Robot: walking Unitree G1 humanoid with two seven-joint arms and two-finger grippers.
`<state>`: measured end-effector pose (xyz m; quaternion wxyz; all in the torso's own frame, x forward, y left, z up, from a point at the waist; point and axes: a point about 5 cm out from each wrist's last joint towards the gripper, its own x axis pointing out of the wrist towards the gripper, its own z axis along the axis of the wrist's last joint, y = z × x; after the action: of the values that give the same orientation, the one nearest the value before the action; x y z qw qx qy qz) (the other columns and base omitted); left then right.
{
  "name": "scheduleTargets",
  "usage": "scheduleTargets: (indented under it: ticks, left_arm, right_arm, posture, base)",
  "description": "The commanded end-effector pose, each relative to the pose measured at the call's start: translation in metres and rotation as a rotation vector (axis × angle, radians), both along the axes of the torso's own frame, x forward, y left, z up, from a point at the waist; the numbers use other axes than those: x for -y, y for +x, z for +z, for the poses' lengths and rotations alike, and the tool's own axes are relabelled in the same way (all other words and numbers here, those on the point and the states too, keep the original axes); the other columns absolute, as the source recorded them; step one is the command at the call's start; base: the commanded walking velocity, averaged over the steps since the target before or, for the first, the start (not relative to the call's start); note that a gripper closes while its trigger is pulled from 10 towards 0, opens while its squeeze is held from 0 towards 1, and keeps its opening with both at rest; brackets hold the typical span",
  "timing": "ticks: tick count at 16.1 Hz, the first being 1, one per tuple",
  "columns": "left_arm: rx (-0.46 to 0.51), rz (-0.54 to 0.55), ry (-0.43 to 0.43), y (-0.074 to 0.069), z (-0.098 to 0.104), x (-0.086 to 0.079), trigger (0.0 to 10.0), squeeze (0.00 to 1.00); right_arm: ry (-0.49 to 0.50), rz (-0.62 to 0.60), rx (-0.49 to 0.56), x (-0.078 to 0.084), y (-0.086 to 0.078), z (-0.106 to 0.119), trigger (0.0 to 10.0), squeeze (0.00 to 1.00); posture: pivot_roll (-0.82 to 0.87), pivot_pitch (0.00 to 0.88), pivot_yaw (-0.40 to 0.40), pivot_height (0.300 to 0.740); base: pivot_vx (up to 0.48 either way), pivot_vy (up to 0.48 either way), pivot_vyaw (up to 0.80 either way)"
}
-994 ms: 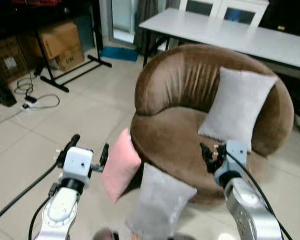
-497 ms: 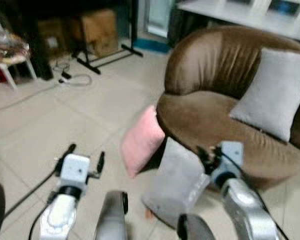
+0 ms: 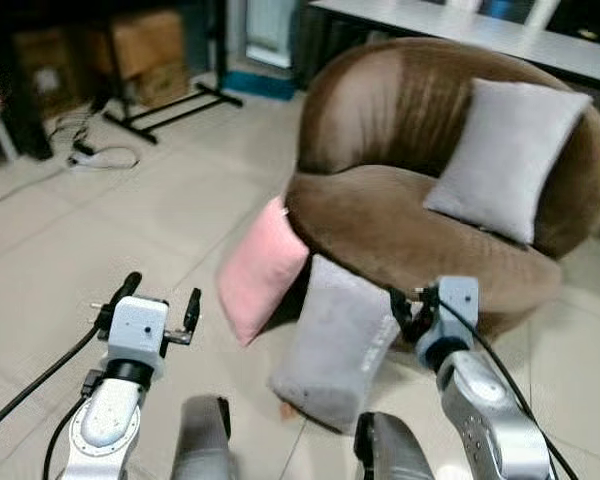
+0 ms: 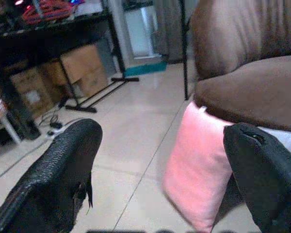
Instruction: Move the pillow to the sofa from floor
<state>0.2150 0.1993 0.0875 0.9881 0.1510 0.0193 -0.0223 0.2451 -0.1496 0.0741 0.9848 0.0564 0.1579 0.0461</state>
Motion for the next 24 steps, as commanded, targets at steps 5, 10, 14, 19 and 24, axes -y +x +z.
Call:
scheduleTargets:
  ticks: [5,10,14,19,24]
  left_arm:
    - [0.010,-0.036,-0.011,0.003,0.004,0.005,10.0,0.09]
    - [-0.001,-0.067,0.012,0.006,0.007,-0.001,10.0,0.09]
    - [-0.006,-0.090,0.034,0.009,0.009,0.000,10.0,0.08]
    - [-0.016,-0.105,0.034,0.008,0.006,-0.001,10.0,0.07]
    - [-0.019,-0.069,0.028,0.007,0.003,0.000,10.0,0.07]
  right_arm:
    - [-0.010,-0.018,0.014,0.004,0.003,0.002,10.0,0.00]
    - [0.005,-0.040,0.005,0.000,0.000,-0.003,10.0,0.00]
    - [0.001,-0.050,0.011,-0.001,0.000,-0.004,10.0,0.00]
    - [0.003,-0.073,0.007,0.000,-0.002,-0.007,10.0,0.00]
    - [0.013,-0.056,0.005,0.001,0.001,-0.006,10.0,0.00]
  posture:
    - [-0.01,0.000,-0.065,0.601]
    - [0.00,0.000,-0.018,0.601]
    - [0.00,0.000,0.012,0.601]
    - [0.00,0.000,0.026,0.568]
    - [0.00,0.000,-0.004,0.525]
  base:
    - [0.335,0.000,0.00]
    - [0.322,0.000,-0.46]
    - [0.146,0.000,0.00]
    - [0.000,0.000,0.00]
    - [0.000,0.000,0.00]
